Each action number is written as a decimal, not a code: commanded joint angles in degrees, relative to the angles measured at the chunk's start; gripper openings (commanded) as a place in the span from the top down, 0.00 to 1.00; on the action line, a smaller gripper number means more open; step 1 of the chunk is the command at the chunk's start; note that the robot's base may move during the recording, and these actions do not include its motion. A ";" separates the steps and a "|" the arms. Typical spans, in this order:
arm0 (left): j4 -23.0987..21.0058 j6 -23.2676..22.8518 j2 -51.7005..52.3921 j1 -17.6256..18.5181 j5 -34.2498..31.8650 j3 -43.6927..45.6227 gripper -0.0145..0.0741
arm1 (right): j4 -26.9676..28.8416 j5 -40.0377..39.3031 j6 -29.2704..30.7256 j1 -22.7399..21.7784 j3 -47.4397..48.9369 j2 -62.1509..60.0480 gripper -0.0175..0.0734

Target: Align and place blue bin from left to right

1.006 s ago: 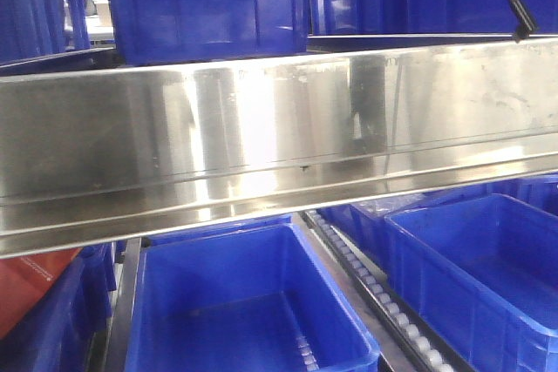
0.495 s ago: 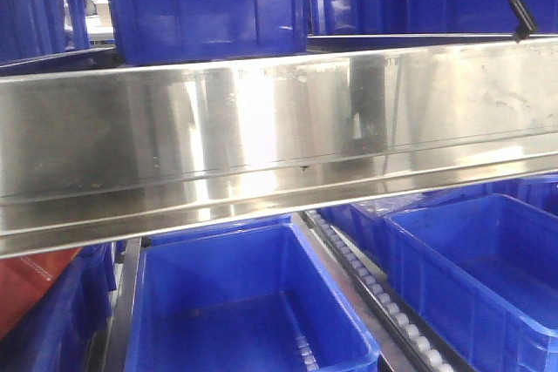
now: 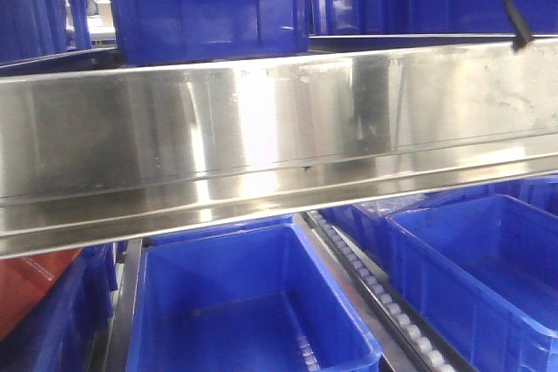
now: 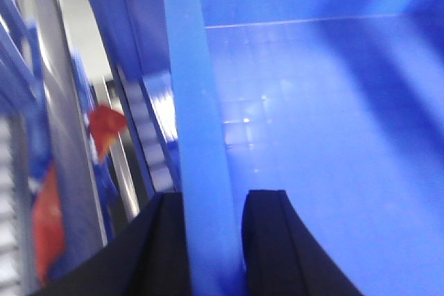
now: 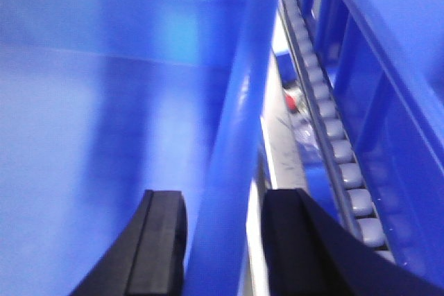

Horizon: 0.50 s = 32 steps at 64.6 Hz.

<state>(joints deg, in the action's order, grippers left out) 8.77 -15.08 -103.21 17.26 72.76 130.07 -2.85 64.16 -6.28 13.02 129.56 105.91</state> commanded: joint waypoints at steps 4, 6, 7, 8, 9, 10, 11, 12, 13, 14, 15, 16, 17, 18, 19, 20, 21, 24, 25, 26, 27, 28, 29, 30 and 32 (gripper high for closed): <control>-3.34 -0.65 -1.33 0.75 -2.80 1.03 0.85 | -0.96 -11.77 -0.46 -1.56 1.08 2.07 0.89; -2.83 -1.13 -1.77 0.75 -2.80 1.03 0.85 | -0.96 -12.27 -0.48 -1.81 1.08 2.63 0.89; -2.17 -1.66 -1.86 0.75 -2.80 1.03 0.85 | -0.96 -12.50 -0.44 -2.00 1.08 2.77 0.89; -2.01 -1.97 -2.16 0.75 -2.80 1.03 0.85 | -0.96 -12.63 -0.44 -2.15 1.08 3.21 0.89; -1.53 -2.10 -2.44 0.75 -2.80 1.03 0.85 | -0.96 -12.94 -0.34 -2.30 1.08 3.53 0.89; -1.25 -2.22 -2.68 0.75 -2.80 1.03 0.85 | -0.96 -13.20 -0.30 -2.41 1.08 3.78 0.89; -0.97 -2.20 -2.81 0.75 -2.80 1.03 0.85 | -0.96 -13.35 -0.30 -2.56 1.08 4.07 0.89; -0.82 -2.37 -3.08 0.75 -2.80 1.03 0.85 | -0.96 -13.34 -0.30 -2.68 1.08 4.38 0.89; -0.69 -2.51 -3.51 0.75 -2.80 1.03 0.85 | -0.96 -13.60 -0.30 -2.68 1.08 4.66 0.89; -0.52 -2.64 -3.73 0.75 -2.80 1.03 0.85 | -0.96 -13.61 -0.30 -2.80 1.08 4.79 0.89; -0.52 -2.76 -3.93 0.75 -2.80 1.03 0.85 | -0.96 -13.78 -0.30 -2.93 1.08 5.33 0.89; -0.52 -2.92 -4.13 0.75 -2.80 1.03 0.85 | -0.96 -13.88 -0.30 -2.94 1.08 5.61 0.89; -0.52 -3.04 -4.52 0.75 -2.80 1.03 0.85 | -0.96 -14.01 -0.30 -3.05 1.08 5.79 0.89; -0.52 -3.04 -4.64 0.75 -2.80 1.03 0.85 | -0.96 -14.02 -0.30 -3.05 1.08 6.00 0.89; -0.52 -3.18 -4.80 0.75 -2.80 1.03 0.85 | -0.96 -14.18 -0.30 -3.08 1.08 6.28 0.89; -0.52 -3.18 -4.80 0.75 -2.80 1.03 0.85 | -0.96 -14.26 -0.30 -3.08 1.08 6.54 0.89; -0.52 -3.19 -5.18 0.75 -2.80 0.92 0.85 | -0.96 -14.40 -0.30 -3.21 1.08 6.65 0.89; -0.52 -3.19 -5.75 0.75 -2.80 0.91 0.85 | -0.96 -14.74 -0.30 -3.21 1.08 7.59 0.89; -0.52 -3.19 -5.86 0.75 -2.80 0.91 0.85 | -0.96 -14.89 -0.30 -3.21 1.08 7.76 0.89; -0.52 -3.19 -5.96 0.75 -2.80 0.91 0.85 | -0.96 -14.86 -0.30 -3.24 1.08 8.05 0.88; -0.52 -3.19 -6.02 0.75 -2.80 0.91 0.84 | -0.96 -14.97 -0.30 -3.24 1.08 8.31 0.87; -0.52 -3.19 -6.24 0.75 -2.80 0.91 0.83 | -0.96 -14.91 -0.30 -3.24 1.08 8.44 0.85; -0.52 -3.19 -6.33 0.75 -2.80 0.91 0.83 | -0.86 -15.00 -0.30 -3.24 1.08 8.58 0.84; -0.52 -3.19 -6.48 0.75 -2.80 0.91 0.80 | -0.86 -15.00 -0.30 -3.24 1.08 8.70 0.82; -0.52 -3.19 -6.77 0.75 -2.80 0.91 0.78 | -0.86 -15.00 -0.30 -3.24 1.08 8.98 0.77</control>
<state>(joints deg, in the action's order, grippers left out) 10.18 -19.02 -110.84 17.26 72.52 130.07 -1.93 55.89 -5.15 10.22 129.56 114.99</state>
